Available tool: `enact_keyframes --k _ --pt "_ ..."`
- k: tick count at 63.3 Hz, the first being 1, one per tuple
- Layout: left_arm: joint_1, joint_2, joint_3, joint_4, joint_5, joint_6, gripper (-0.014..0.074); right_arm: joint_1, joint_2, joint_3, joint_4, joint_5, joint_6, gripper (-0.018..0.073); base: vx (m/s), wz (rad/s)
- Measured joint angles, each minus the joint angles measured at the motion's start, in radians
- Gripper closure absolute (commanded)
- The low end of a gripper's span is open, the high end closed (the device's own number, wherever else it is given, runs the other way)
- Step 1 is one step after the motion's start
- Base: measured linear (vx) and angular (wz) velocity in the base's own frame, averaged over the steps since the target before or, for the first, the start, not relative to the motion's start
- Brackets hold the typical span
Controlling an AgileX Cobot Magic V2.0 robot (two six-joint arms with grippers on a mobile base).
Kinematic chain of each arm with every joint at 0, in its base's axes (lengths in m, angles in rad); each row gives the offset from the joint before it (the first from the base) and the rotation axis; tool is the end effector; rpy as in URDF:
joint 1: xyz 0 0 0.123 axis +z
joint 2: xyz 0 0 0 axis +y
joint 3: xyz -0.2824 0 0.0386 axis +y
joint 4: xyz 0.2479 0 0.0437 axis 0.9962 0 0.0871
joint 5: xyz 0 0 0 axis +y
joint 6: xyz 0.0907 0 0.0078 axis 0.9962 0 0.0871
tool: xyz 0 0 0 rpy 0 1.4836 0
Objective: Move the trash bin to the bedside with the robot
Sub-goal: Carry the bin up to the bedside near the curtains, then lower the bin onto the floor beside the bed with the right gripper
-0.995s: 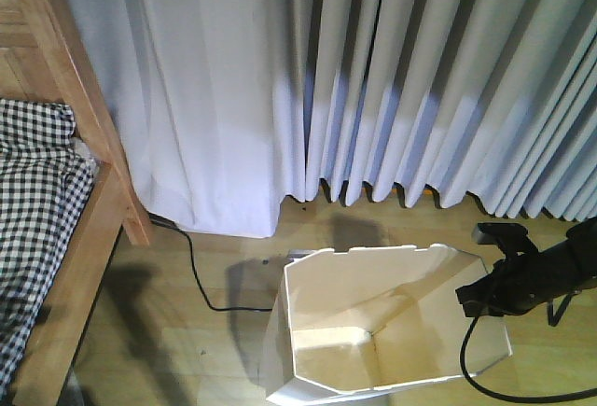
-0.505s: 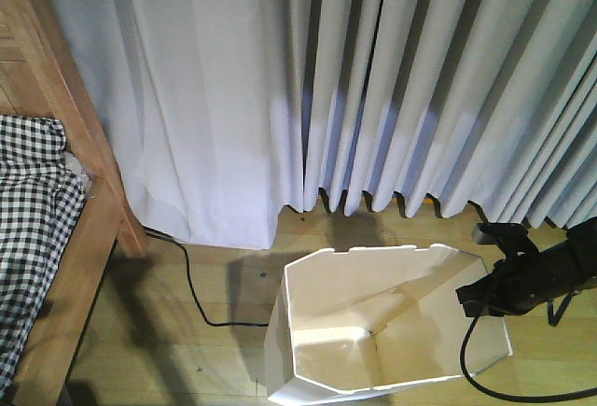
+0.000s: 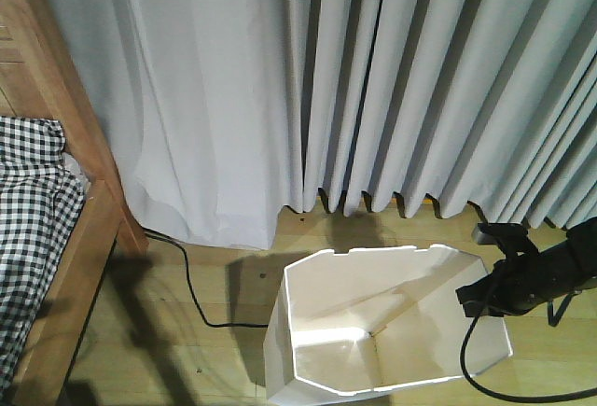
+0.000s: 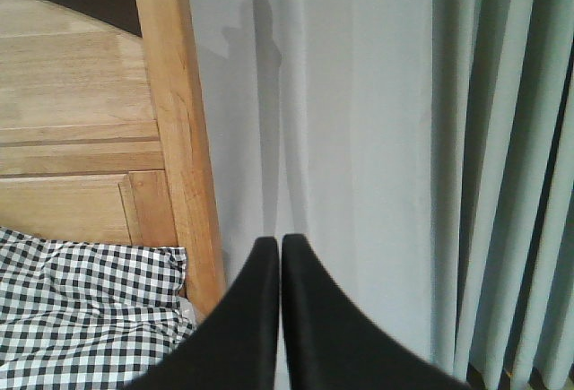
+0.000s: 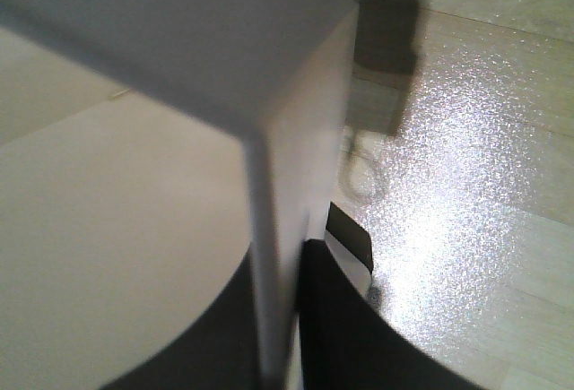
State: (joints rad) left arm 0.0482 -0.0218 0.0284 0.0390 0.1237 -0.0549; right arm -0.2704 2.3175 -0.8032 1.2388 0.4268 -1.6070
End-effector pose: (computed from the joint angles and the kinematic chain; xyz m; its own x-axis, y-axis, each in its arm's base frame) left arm 0.0559 0.0031 0.1935 -0.0421 -0.0182 -0.9989 -0.0537 0.9984 -0.0160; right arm 0.2769 -0.0397 -0.0247 -0.9841 -0.0976 -0.1486 -0.1459 0.9207 0.3621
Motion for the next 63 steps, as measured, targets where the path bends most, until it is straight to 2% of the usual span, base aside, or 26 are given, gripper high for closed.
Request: enact_keyframes --k 16,31,41,53,63 --pt "0.000 0.000 0.000 0.000 0.000 0.000 0.0603 0.000 0.000 0.000 0.005 -0.011 -0.001 0.0564 0.00 -0.01" --pt "0.000 0.000 0.000 0.000 0.000 0.000 0.0603 0.000 0.006 -0.022 0.031 -0.103 0.008 0.0564 0.00 0.00" --pt "0.000 0.000 0.000 0.000 0.000 0.000 0.0603 0.000 0.069 -0.110 0.023 -0.174 0.084 0.0564 0.00 0.00" --pt "0.000 0.000 0.000 0.000 0.000 0.000 0.0603 -0.001 0.195 -0.235 0.002 -0.185 0.190 0.0564 0.00 0.00" --pt "0.000 0.000 0.000 0.000 0.000 0.000 0.0603 -0.001 0.305 -0.332 -0.100 -0.142 0.257 0.0564 0.00 0.00"
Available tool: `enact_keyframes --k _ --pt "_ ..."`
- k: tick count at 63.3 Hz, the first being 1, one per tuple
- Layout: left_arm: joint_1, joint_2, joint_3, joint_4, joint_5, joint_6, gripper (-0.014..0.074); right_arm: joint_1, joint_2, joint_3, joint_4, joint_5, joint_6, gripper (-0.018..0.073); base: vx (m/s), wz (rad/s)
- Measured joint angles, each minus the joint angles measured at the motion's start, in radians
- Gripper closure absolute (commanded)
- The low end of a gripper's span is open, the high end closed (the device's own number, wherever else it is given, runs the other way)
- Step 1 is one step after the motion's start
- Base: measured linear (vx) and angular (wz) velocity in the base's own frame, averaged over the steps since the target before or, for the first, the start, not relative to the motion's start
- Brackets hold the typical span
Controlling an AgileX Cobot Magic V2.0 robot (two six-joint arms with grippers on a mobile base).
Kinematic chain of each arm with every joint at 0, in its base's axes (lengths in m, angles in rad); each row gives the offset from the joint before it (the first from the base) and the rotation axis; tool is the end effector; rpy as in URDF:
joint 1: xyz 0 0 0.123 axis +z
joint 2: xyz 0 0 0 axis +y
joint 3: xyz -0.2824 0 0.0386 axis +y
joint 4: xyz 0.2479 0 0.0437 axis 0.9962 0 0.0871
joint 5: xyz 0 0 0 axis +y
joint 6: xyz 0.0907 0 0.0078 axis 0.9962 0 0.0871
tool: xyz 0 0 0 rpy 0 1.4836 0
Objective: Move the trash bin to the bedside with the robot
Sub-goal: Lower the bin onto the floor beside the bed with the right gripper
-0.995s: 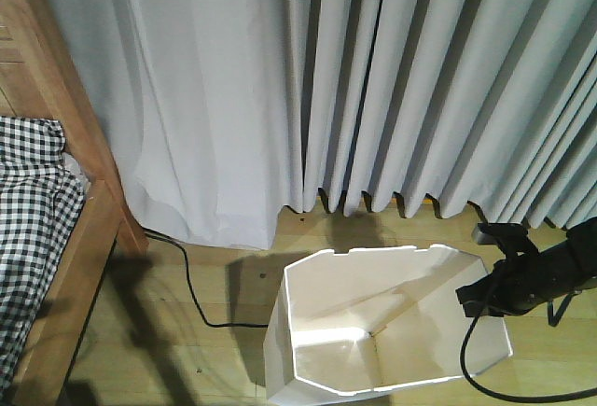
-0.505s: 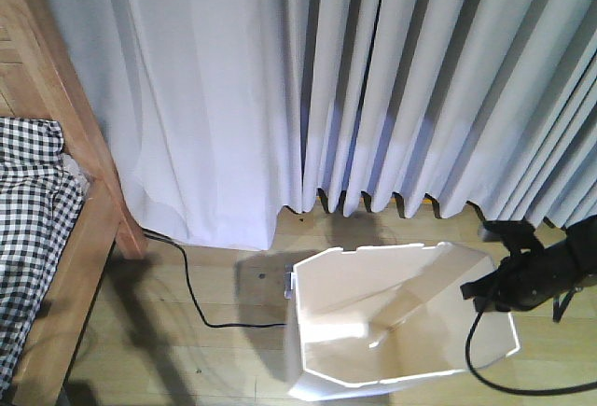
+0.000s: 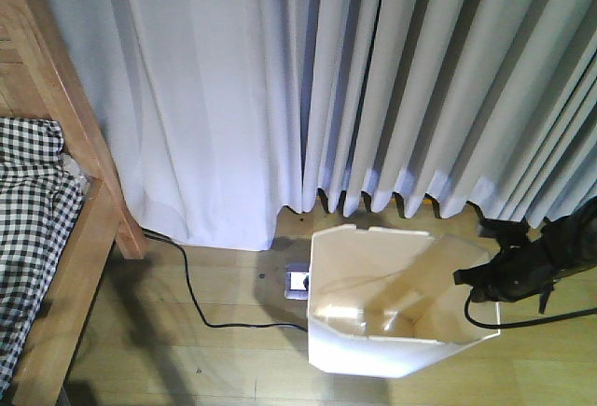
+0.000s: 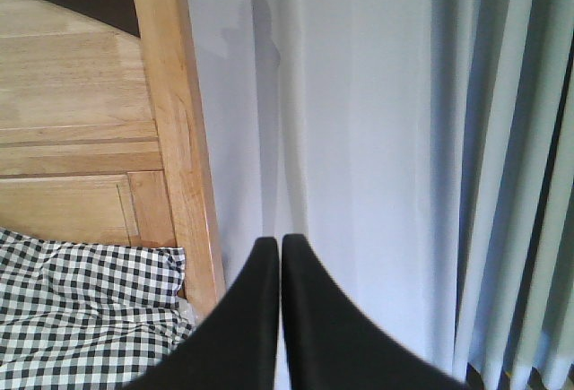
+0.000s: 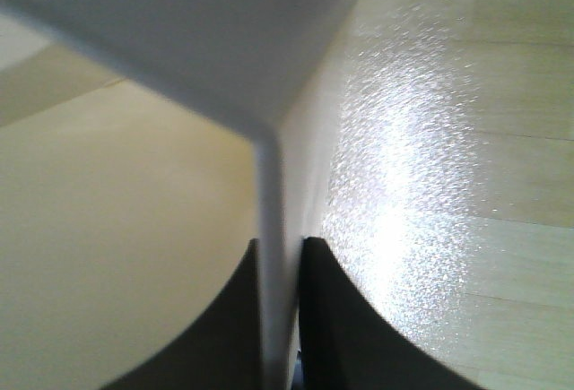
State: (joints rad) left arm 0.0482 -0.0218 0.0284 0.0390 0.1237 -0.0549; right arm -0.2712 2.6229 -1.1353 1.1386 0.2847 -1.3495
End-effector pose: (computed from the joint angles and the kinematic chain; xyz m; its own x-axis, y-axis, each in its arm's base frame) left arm 0.0559 0.0031 0.1935 -0.0421 -0.0182 -0.9989 -0.0537 0.9984 -0.0160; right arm 0.3268 -0.0667 -0.1018 -0.9932 0.0506 -0.1044 0.0245 0.9711 0.2373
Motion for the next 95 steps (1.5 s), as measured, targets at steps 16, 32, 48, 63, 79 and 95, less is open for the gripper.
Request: enact_keyframes --k 16,32,48,63,79,95 --pt "0.000 0.000 0.000 0.000 0.000 0.000 0.0603 0.031 0.169 -0.191 -0.298 0.086 0.239 0.0564 0.00 0.00" --pt "0.000 0.000 0.000 0.000 0.000 0.000 0.0603 0.134 0.298 -0.386 -0.409 0.101 0.439 0.0564 0.00 0.00" --pt "0.000 0.000 0.000 0.000 0.000 0.000 0.0603 0.227 0.429 -0.581 -0.453 0.146 0.551 0.0557 0.00 0.00" --pt "0.000 0.000 0.000 0.000 0.000 0.000 0.0603 0.258 0.477 -0.667 -0.600 0.235 0.713 0.0522 0.00 0.00" --pt "0.000 0.000 0.000 0.000 0.000 0.000 0.0603 0.259 0.479 -0.671 -0.655 0.217 0.738 0.0502 0.00 0.00" --pt "0.000 0.000 0.000 0.000 0.000 0.000 0.0603 0.259 0.479 -0.675 -0.667 0.207 0.766 0.0474 0.00 0.00"
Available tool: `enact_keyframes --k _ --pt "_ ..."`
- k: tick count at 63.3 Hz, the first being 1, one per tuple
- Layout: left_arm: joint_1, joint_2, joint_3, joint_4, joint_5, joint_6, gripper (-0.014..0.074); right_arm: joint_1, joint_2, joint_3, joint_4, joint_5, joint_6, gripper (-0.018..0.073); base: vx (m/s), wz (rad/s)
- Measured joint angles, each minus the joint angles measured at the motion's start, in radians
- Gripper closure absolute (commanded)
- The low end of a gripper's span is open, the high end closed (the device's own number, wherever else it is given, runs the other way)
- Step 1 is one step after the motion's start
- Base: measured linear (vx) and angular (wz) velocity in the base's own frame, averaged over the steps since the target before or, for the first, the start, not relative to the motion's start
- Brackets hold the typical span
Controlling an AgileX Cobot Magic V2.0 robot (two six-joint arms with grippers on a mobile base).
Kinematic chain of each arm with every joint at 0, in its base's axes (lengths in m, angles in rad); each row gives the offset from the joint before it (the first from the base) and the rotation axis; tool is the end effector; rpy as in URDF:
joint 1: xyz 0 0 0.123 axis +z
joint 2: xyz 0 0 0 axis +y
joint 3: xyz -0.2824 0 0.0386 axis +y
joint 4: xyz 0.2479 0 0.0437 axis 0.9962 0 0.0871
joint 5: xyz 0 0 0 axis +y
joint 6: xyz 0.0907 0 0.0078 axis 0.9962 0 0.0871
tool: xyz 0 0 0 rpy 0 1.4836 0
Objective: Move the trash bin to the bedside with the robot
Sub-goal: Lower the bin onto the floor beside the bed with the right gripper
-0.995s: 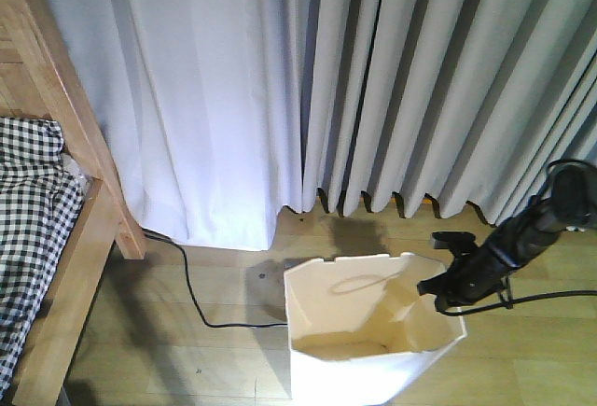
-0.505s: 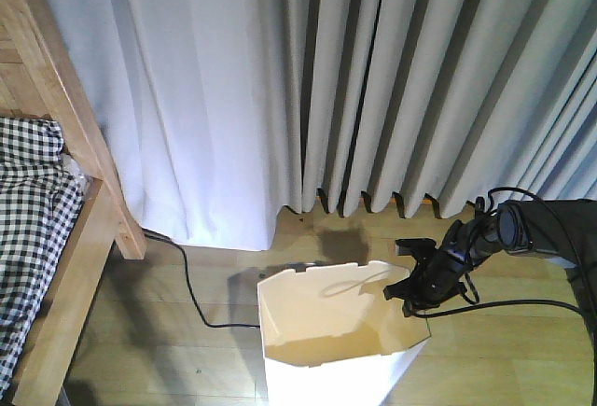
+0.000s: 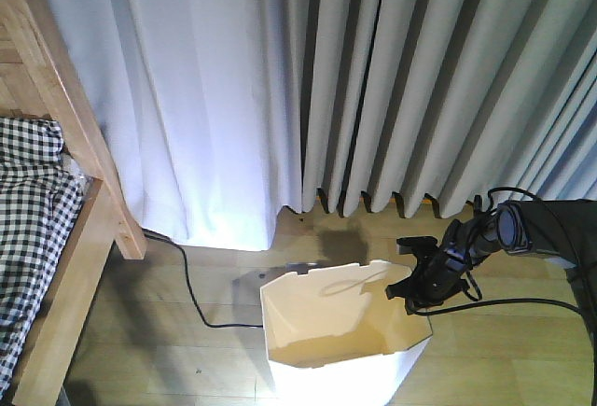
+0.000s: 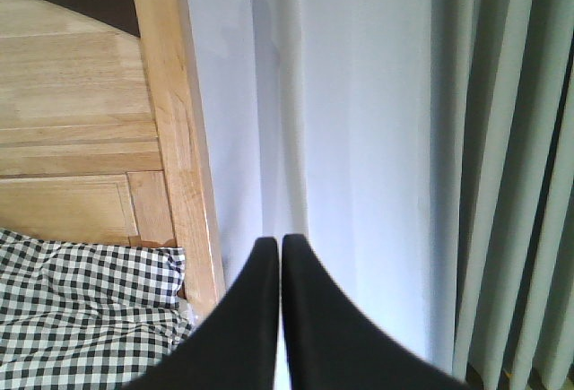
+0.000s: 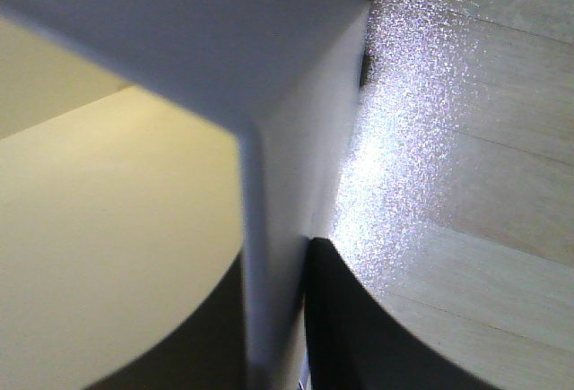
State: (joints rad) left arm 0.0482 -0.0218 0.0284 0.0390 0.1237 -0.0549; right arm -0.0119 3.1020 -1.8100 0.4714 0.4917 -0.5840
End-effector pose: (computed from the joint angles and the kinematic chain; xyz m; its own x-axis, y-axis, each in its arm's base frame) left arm 0.0559 0.0031 0.1935 -0.0421 -0.0182 -0.9989 -0.0537 0.9984 -0.0160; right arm 0.3870 0.0150 -0.2193 -0.9884 -0.1455 0.0437 -0.1323 0.9656 0.2237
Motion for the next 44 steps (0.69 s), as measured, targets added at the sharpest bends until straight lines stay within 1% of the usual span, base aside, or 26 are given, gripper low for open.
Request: enact_keyframes --k 5,10,19,29,35,44 --pt "0.000 0.000 0.000 0.000 0.000 0.000 0.0603 0.000 0.000 0.000 -0.006 0.004 0.013 0.0446 0.00 0.00" --pt "0.000 0.000 0.000 0.000 0.000 0.000 0.0603 0.000 0.000 0.000 -0.007 0.012 0.025 0.0393 0.00 0.00" --pt "0.000 0.000 0.000 0.000 0.000 0.000 0.0603 0.000 0.001 0.000 -0.027 0.028 0.070 0.0240 0.00 0.00" --pt "0.000 0.000 0.000 0.000 0.000 0.000 0.0603 -0.002 0.002 0.000 -0.079 0.033 0.081 0.0076 0.00 0.00" --pt "0.000 0.000 0.000 0.000 0.000 0.000 0.0603 -0.002 0.001 -0.002 -0.089 0.030 0.081 0.0029 0.00 0.00" --pt "0.000 0.000 0.000 0.000 0.000 0.000 0.0603 -0.002 0.000 -0.004 -0.092 0.002 0.081 0.0028 0.00 0.00"
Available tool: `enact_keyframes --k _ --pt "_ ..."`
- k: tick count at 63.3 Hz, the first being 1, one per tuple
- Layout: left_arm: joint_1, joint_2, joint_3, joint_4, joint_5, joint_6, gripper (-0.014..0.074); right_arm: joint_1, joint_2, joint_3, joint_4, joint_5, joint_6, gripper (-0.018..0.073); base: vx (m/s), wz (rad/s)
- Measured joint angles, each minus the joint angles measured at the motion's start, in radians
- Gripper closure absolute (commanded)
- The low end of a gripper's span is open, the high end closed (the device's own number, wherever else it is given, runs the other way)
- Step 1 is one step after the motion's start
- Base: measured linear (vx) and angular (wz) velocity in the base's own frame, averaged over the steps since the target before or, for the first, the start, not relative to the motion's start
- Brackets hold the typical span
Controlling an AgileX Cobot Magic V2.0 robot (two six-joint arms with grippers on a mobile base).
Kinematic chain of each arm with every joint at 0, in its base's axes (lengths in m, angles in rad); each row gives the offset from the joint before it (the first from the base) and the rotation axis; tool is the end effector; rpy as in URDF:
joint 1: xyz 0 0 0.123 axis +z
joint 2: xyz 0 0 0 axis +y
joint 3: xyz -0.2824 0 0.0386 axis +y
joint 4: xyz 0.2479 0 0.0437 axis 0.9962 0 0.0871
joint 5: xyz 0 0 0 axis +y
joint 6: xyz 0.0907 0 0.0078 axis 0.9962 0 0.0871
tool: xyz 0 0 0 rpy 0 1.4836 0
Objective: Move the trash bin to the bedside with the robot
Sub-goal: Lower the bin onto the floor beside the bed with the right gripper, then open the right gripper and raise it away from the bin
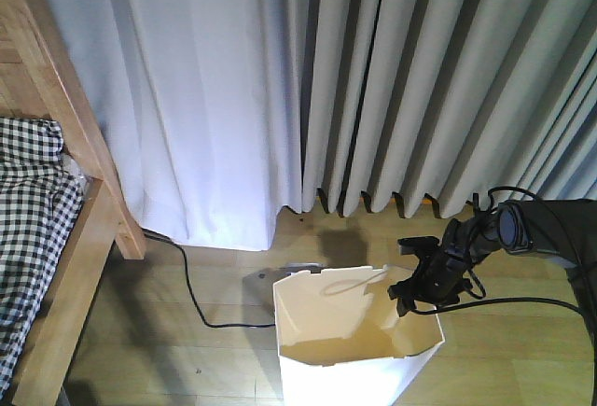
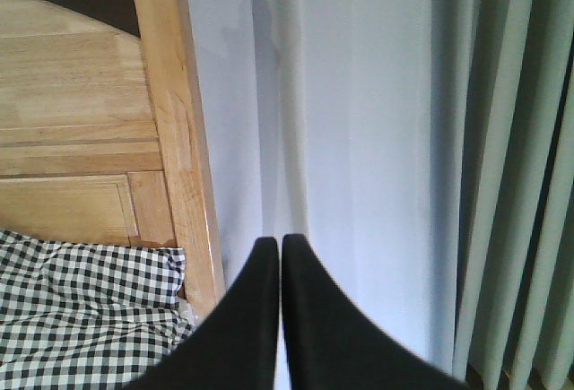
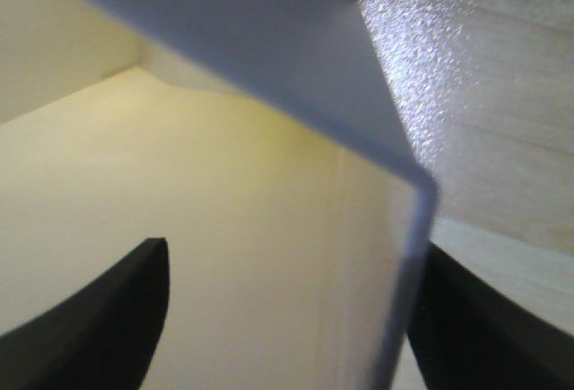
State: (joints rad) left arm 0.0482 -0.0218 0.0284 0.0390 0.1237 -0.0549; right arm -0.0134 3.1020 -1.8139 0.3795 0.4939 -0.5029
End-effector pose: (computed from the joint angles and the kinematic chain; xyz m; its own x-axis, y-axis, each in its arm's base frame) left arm 0.0559 0.0031 0.1935 -0.0421 -0.0182 -0.9989 -0.0537 0.9984 -0.0160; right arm 0.3865 0.0109 -0.2195 -0.9868 -0.1487 0.0637 -0.1345 0.9729 0.1879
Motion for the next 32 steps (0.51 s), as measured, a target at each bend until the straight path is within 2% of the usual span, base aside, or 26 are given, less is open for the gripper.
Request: enact_keyframes --k 14,32 --pt "0.000 0.000 0.000 0.000 0.000 0.000 0.0603 0.000 0.000 -0.001 -0.012 0.002 0.005 0.0031 0.00 0.00" --pt "0.000 0.000 0.000 0.000 0.000 0.000 0.0603 -0.023 -0.093 0.050 -0.046 0.011 0.097 0.0031 0.00 0.00"
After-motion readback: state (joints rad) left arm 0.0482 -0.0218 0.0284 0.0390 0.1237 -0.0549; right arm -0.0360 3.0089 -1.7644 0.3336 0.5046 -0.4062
